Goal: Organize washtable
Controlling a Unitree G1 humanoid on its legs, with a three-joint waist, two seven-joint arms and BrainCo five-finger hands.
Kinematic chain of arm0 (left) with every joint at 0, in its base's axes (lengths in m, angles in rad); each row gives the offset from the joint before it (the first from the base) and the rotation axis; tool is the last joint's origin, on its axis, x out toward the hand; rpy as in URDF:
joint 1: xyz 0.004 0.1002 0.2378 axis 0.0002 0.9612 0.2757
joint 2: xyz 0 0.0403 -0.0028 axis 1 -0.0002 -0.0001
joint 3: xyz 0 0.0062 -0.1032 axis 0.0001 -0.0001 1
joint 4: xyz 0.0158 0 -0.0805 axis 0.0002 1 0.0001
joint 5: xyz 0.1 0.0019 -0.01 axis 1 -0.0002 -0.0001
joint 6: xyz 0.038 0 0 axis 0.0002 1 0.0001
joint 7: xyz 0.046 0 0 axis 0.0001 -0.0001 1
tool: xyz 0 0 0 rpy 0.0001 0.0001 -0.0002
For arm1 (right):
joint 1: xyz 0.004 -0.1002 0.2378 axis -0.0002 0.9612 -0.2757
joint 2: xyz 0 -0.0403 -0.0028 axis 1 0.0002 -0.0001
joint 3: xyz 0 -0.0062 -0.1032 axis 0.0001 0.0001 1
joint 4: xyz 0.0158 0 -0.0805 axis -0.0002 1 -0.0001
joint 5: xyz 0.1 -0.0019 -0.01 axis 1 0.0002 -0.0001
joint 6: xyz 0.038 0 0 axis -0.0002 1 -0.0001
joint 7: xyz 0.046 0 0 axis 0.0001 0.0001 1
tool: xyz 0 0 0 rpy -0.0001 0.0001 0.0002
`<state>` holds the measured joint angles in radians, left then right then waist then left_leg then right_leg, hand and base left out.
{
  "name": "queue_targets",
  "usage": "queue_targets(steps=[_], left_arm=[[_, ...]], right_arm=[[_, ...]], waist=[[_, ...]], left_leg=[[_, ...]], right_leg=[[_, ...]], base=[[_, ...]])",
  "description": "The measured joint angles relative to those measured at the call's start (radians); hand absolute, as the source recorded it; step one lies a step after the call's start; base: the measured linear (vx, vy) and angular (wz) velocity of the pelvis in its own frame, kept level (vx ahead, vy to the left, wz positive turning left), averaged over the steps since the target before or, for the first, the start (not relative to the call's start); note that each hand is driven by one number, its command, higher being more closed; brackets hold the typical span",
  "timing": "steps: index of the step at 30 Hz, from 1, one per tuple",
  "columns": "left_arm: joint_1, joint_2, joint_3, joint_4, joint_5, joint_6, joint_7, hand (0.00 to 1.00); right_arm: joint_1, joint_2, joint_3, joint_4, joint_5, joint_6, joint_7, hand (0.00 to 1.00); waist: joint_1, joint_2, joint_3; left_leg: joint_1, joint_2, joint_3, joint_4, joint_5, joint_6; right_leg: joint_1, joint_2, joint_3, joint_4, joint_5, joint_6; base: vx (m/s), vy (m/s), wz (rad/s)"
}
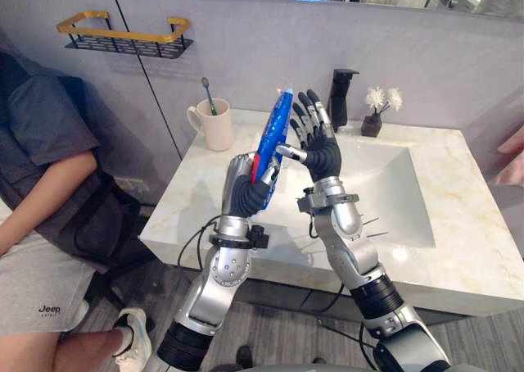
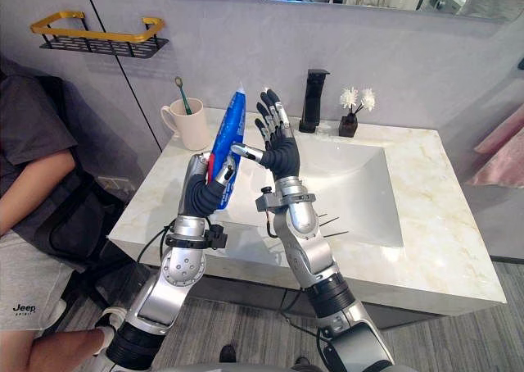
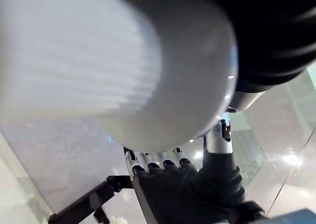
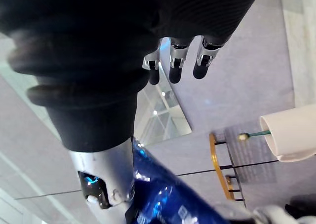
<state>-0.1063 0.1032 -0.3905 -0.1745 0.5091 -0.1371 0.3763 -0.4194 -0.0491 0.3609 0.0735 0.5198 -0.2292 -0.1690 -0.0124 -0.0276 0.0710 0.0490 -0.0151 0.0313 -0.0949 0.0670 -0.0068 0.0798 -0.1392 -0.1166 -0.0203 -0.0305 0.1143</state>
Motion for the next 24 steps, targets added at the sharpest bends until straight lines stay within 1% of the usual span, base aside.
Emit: queue_targets(steps=[1,3,4,5,11,14,17,18,20,22,23,24], left_arm=[[0.000,0.001,-0.005,0.007,0.000,0.000,-0.003,1.00],[0.001,0.015,-0.066,0.048,-0.005,0.001,-0.018,1.00],[0.001,0.014,-0.066,0.054,-0.010,0.001,-0.017,1.00],[0.001,0.028,-0.069,0.057,-0.020,0.001,-0.025,1.00],[0.001,0.072,-0.074,0.076,-0.030,-0.005,-0.027,1.00],[0.001,0.089,-0.077,0.079,-0.014,-0.007,-0.027,1.00],[0.001,0.109,-0.080,0.107,0.032,-0.015,-0.029,1.00],[0.001,0.122,-0.083,0.111,0.055,-0.015,-0.035,1.00],[-0.002,0.151,-0.092,0.114,0.070,-0.014,-0.046,1.00],[-0.009,0.179,-0.103,0.122,0.091,-0.014,-0.047,1.00],[-0.022,0.199,-0.117,0.137,0.094,-0.015,-0.049,1.00],[-0.033,0.215,-0.125,0.146,0.097,-0.014,-0.058,1.00]], right_arm=[[0.000,0.000,0.006,0.000,0.012,0.000,0.001,0.00],[-0.025,0.003,0.055,0.000,0.072,0.000,0.036,0.00],[-0.025,0.000,0.057,0.002,0.084,0.000,0.042,0.00],[-0.025,-0.002,0.062,0.015,0.124,0.000,0.059,0.00],[-0.025,-0.021,0.085,0.039,0.256,0.011,0.113,0.00],[-0.025,-0.039,0.101,0.040,0.314,0.017,0.132,0.00],[-0.026,-0.065,0.129,0.071,0.389,0.025,0.153,0.00],[-0.026,-0.081,0.141,0.075,0.419,0.039,0.154,0.00],[-0.026,-0.110,0.167,0.075,0.449,0.043,0.155,0.00],[-0.026,-0.127,0.180,0.076,0.465,0.058,0.155,0.00],[-0.026,-0.142,0.191,0.081,0.474,0.065,0.155,1.00],[-0.026,-0.155,0.198,0.084,0.485,0.076,0.155,1.00]], waist=[[0.000,0.000,0.000],[-0.002,0.000,0.000],[-0.001,-0.001,-0.001],[0.001,-0.004,-0.003],[0.002,-0.006,-0.005],[0.003,-0.006,-0.005],[0.002,-0.006,-0.005],[0.001,-0.006,-0.005],[0.000,-0.006,-0.006],[0.001,-0.006,-0.006],[0.001,-0.006,-0.006],[0.002,-0.006,-0.006]], left_leg=[[0.000,0.000,0.000,0.000,0.000,0.000],[0.000,0.005,0.001,0.000,0.000,0.000],[0.000,0.009,0.002,0.000,0.000,0.000],[-0.003,0.014,0.005,0.000,0.001,-0.001],[-0.009,0.027,0.011,0.000,0.005,-0.009],[-0.012,0.037,0.020,0.000,0.008,-0.014],[-0.012,0.045,0.026,0.000,0.010,-0.018],[-0.013,0.049,0.028,0.000,0.011,-0.019],[-0.016,0.053,0.029,0.000,0.014,-0.023],[-0.019,0.056,0.029,0.000,0.016,-0.026],[-0.021,0.058,0.031,0.000,0.017,-0.027],[-0.021,0.059,0.031,0.000,0.017,-0.028]], right_leg=[[0.000,0.000,0.000,0.000,0.000,0.000],[0.000,0.001,0.003,-0.001,0.000,0.000],[0.000,0.002,0.004,-0.004,0.003,-0.004],[0.000,0.007,0.007,-0.013,0.011,-0.012],[-0.002,0.020,0.013,-0.030,0.026,-0.015],[-0.003,0.030,0.024,-0.044,0.040,-0.021],[-0.003,0.038,0.031,-0.052,0.046,-0.023],[-0.005,0.041,0.032,-0.054,0.048,-0.027],[-0.006,0.047,0.033,-0.058,0.053,-0.031],[-0.005,0.050,0.034,-0.070,0.062,-0.031],[-0.005,0.052,0.035,-0.075,0.065,-0.032],[-0.004,0.053,0.035,-0.076,0.067,-0.032]], base=[[0.00,0.000,0.00],[0.00,0.000,0.00],[-0.02,-0.028,-0.06],[-0.03,-0.031,-0.07],[-0.05,-0.027,-0.05],[-0.05,-0.029,-0.11],[-0.05,-0.036,-0.08],[-0.03,-0.026,-0.04],[-0.03,-0.032,-0.03],[-0.03,-0.031,-0.02],[-0.03,-0.024,-0.03],[-0.04,-0.027,-0.02]])
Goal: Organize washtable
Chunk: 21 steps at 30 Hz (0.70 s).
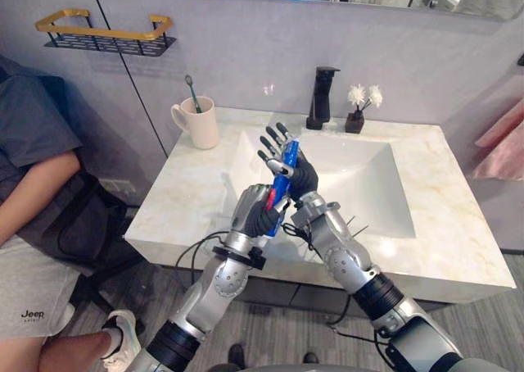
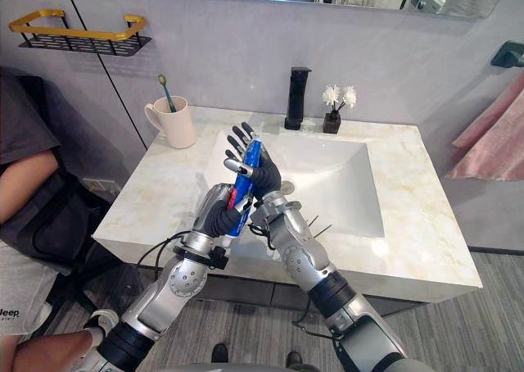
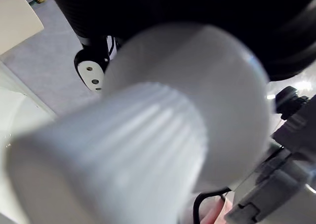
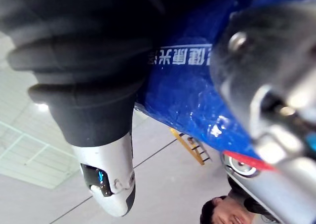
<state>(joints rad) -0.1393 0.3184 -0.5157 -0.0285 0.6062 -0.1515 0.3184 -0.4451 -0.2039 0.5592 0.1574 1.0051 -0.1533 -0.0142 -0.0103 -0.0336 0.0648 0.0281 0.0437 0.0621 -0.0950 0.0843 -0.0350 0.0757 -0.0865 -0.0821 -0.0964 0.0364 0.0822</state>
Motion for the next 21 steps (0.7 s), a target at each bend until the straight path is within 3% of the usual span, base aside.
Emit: queue_targets(steps=[7,14,17,18,21], left_arm=[[-0.020,0.083,-0.003,0.006,0.035,0.000,-0.058,1.00],[-0.021,0.083,-0.002,0.008,0.037,0.000,-0.063,1.00],[-0.038,0.043,-0.001,0.008,0.038,0.025,-0.058,1.00],[-0.038,0.035,-0.001,0.008,0.038,0.027,-0.058,0.00],[-0.038,0.015,0.010,0.008,0.046,0.030,-0.061,0.00]], right_arm=[[-0.001,-0.051,0.056,0.001,0.026,0.048,0.008,1.00],[-0.001,-0.060,0.067,0.000,0.047,0.046,0.022,1.00],[0.001,-0.057,0.035,-0.014,0.045,0.040,0.022,1.00],[0.002,-0.057,0.031,-0.018,0.044,0.040,0.022,1.00],[0.015,-0.053,-0.004,-0.027,0.012,0.039,0.042,1.00]], waist=[[-0.002,0.000,0.000],[-0.002,0.000,0.000],[-0.002,0.000,0.000],[-0.002,0.000,0.000],[-0.002,0.000,0.000]], left_leg=[[0.000,0.009,0.005,0.000,0.003,-0.004],[-0.001,0.010,0.004,0.000,0.003,-0.005],[-0.004,0.010,0.002,0.000,0.003,-0.005],[-0.004,0.009,0.002,0.000,0.003,-0.005],[-0.004,0.009,0.001,0.000,0.003,-0.005]], right_leg=[[-0.002,0.009,0.004,-0.003,0.004,-0.004],[-0.002,0.010,0.004,-0.004,0.005,-0.005],[-0.004,0.010,0.002,-0.003,0.005,-0.005],[-0.004,0.009,0.002,-0.003,0.005,-0.005],[-0.004,0.010,0.001,-0.003,0.005,-0.005]], base=[[-0.02,-0.014,-0.02],[0.00,0.000,0.00],[0.00,0.000,0.00],[0.00,0.000,0.00],[0.00,0.000,0.00]])
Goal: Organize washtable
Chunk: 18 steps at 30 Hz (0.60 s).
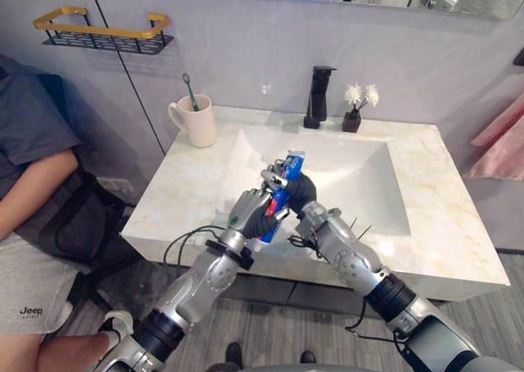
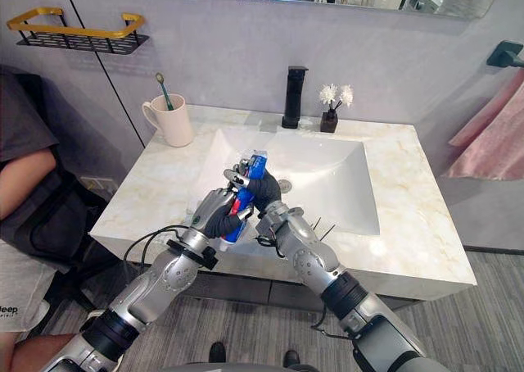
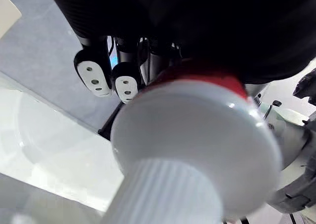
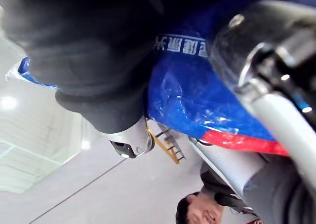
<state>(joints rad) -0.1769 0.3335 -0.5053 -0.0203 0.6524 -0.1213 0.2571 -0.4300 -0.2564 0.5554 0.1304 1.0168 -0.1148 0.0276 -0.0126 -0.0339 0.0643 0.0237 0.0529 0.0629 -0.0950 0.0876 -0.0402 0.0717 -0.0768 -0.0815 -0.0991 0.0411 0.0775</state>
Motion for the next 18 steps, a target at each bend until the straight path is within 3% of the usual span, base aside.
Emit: queue_targets(steps=[4,7,15,17,18], left_arm=[[0.011,-0.025,0.080,-0.029,0.033,-0.032,-0.016,0.00],[0.037,-0.056,0.153,-0.102,0.032,-0.062,-0.003,0.00],[0.143,-0.120,0.298,-0.179,0.027,-0.084,0.039,0.00],[0.175,-0.143,0.342,-0.193,0.018,-0.087,0.057,0.00],[0.203,-0.176,0.428,-0.213,-0.031,-0.081,0.105,0.00]], right_arm=[[0.051,0.066,-0.086,-0.052,-0.017,-0.001,0.017,1.00],[0.052,0.114,-0.114,-0.106,-0.020,-0.036,0.021,1.00],[0.100,0.188,-0.139,-0.124,-0.056,-0.044,0.022,1.00],[0.119,0.202,-0.150,-0.143,-0.075,-0.044,0.020,1.00],[0.137,0.213,-0.190,-0.156,-0.078,-0.057,0.018,1.00]], waist=[[-0.002,0.000,0.000],[-0.001,0.002,0.000],[0.002,0.004,-0.001],[0.005,0.004,-0.001],[0.009,0.004,-0.001]], left_leg=[[0.007,-0.006,0.001,0.000,0.001,-0.001],[0.015,-0.005,-0.002,0.000,0.001,-0.001],[0.023,-0.011,-0.019,-0.008,-0.004,-0.008],[0.021,-0.014,-0.022,-0.008,-0.004,-0.007],[0.020,-0.017,-0.025,-0.008,-0.004,-0.007]], right_leg=[[0.006,0.002,-0.001,0.001,0.000,0.000],[0.011,0.001,-0.004,0.011,-0.007,0.001],[0.013,-0.007,-0.027,0.043,-0.043,0.003],[0.013,-0.010,-0.029,0.043,-0.043,0.004],[0.013,-0.013,-0.030,0.044,-0.042,0.003]], base=[[0.00,0.000,0.00],[0.00,0.000,0.02],[-0.03,0.000,0.09],[0.01,0.004,0.05],[0.02,0.008,0.04]])
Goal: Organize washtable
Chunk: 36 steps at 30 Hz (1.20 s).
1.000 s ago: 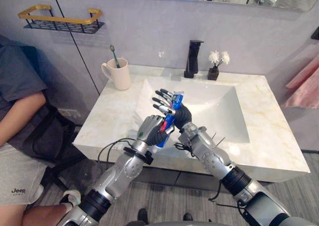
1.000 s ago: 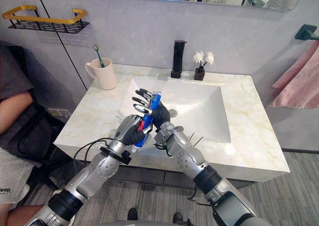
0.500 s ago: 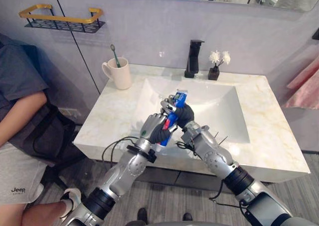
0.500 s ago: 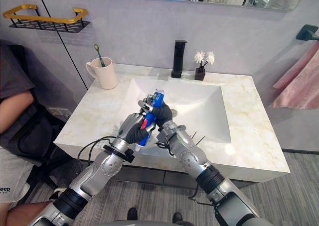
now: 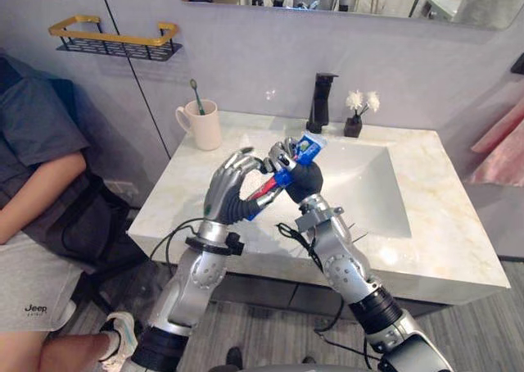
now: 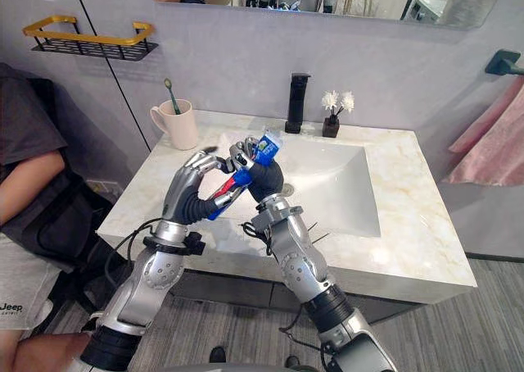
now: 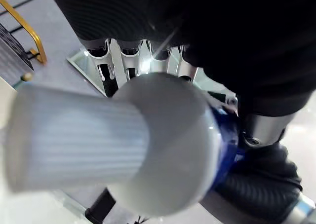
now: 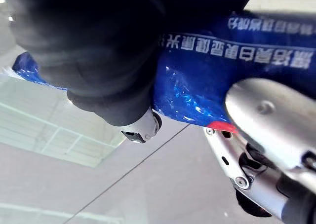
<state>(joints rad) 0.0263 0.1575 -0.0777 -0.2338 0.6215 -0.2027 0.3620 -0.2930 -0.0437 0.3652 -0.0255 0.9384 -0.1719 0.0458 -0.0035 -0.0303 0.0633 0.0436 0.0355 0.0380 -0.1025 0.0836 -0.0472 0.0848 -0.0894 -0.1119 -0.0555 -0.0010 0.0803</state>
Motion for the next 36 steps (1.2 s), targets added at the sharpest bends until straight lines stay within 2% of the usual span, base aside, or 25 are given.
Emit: queue_targets(steps=[1,4,6,9,13,15,19,23,25,30,33,36], left_arm=[[0.005,-0.031,0.135,-0.005,-0.058,0.019,0.055,0.00],[0.054,-0.019,0.377,-0.005,-0.191,0.049,0.152,0.00],[0.124,-0.021,0.408,-0.004,-0.258,0.046,0.164,0.00],[0.189,-0.078,0.440,0.012,-0.361,0.043,0.162,0.00],[0.213,-0.121,0.480,0.167,-0.438,0.039,0.137,0.00],[0.227,-0.123,0.487,0.246,-0.479,0.040,0.118,0.00],[0.245,-0.137,0.483,0.535,-0.544,0.045,0.041,0.00],[0.269,-0.135,0.420,0.760,-0.571,0.068,-0.042,0.00],[0.268,-0.135,0.384,0.818,-0.570,0.071,-0.071,0.00],[0.268,-0.132,0.298,0.915,-0.568,0.078,-0.144,0.00],[0.265,-0.122,0.248,0.934,-0.554,0.077,-0.168,0.00],[0.259,-0.092,0.202,0.934,-0.548,0.072,-0.184,0.00]], right_arm=[[0.030,-0.010,-0.063,-0.007,-0.004,-0.021,0.000,1.00],[0.081,-0.041,-0.216,-0.008,-0.008,-0.067,-0.029,1.00],[0.096,-0.062,-0.279,-0.008,-0.017,-0.089,-0.044,1.00],[0.111,-0.070,-0.311,-0.021,-0.052,-0.095,-0.058,1.00],[0.155,-0.069,-0.320,-0.046,-0.100,-0.095,-0.065,1.00],[0.172,-0.069,-0.337,-0.046,-0.123,-0.095,-0.069,1.00],[0.189,-0.061,-0.403,-0.045,-0.169,-0.095,-0.099,1.00],[0.188,-0.062,-0.408,-0.037,-0.231,-0.096,-0.134,1.00],[0.182,-0.063,-0.410,-0.036,-0.256,-0.097,-0.146,1.00],[0.066,-0.066,-0.450,0.004,-0.339,-0.097,-0.187,1.00],[-0.065,-0.116,-0.475,0.051,-0.384,-0.099,-0.226,1.00],[-0.255,-0.174,-0.473,0.116,-0.433,-0.100,-0.264,1.00]], waist=[[0.008,0.000,0.000],[0.020,0.000,-0.001],[0.020,0.001,-0.004],[0.021,0.004,-0.008],[0.022,0.012,-0.013],[0.022,0.012,-0.014],[0.021,0.011,-0.014],[0.030,-0.002,-0.021],[0.046,-0.007,-0.023],[0.053,-0.013,-0.022],[0.075,-0.017,-0.019],[0.083,-0.024,-0.001]], left_leg=[[0.001,-0.002,-0.001,0.000,0.000,0.000],[-0.002,-0.006,-0.007,0.002,0.004,0.006],[-0.005,-0.009,-0.009,0.004,0.004,0.006],[-0.008,-0.009,-0.011,0.004,0.004,0.006],[-0.010,-0.009,-0.019,-0.001,0.004,0.006],[-0.011,-0.010,-0.024,-0.001,0.004,0.006],[-0.021,-0.016,-0.037,-0.001,0.000,0.000],[-0.032,-0.011,-0.049,-0.001,0.000,0.000],[-0.033,-0.009,-0.054,0.000,0.000,0.001],[-0.047,-0.002,-0.067,0.000,0.005,0.002],[-0.058,-0.001,-0.072,0.000,0.006,0.000],[-0.072,-0.001,-0.084,0.002,0.010,-0.001]], right_leg=[[0.001,-0.002,0.000,0.001,0.000,0.000],[0.002,-0.006,-0.008,0.001,0.002,0.006],[0.002,-0.009,-0.015,-0.001,0.001,0.007],[0.002,-0.009,-0.019,-0.004,0.001,0.007],[0.003,-0.010,-0.025,-0.003,-0.001,0.008],[0.003,-0.010,-0.028,-0.001,-0.006,0.004],[0.001,-0.016,-0.050,0.001,-0.017,0.011],[-0.003,-0.019,-0.055,0.000,-0.010,0.016],[-0.003,-0.019,-0.057,0.000,-0.010,0.016],[-0.006,-0.014,-0.077,-0.001,-0.011,0.015],[-0.016,-0.012,-0.079,-0.001,-0.011,0.015],[-0.021,-0.010,-0.087,-0.001,-0.010,0.015]], base=[[0.00,0.000,0.00],[0.01,-0.004,0.05],[0.03,-0.005,0.09],[0.02,-0.013,0.04],[-0.02,-0.015,0.04],[-0.02,-0.007,0.07],[-0.03,-0.003,0.16],[0.00,-0.012,0.05],[0.00,-0.009,0.03],[-0.01,-0.019,0.10],[0.00,-0.004,0.02],[0.01,-0.022,0.08]])
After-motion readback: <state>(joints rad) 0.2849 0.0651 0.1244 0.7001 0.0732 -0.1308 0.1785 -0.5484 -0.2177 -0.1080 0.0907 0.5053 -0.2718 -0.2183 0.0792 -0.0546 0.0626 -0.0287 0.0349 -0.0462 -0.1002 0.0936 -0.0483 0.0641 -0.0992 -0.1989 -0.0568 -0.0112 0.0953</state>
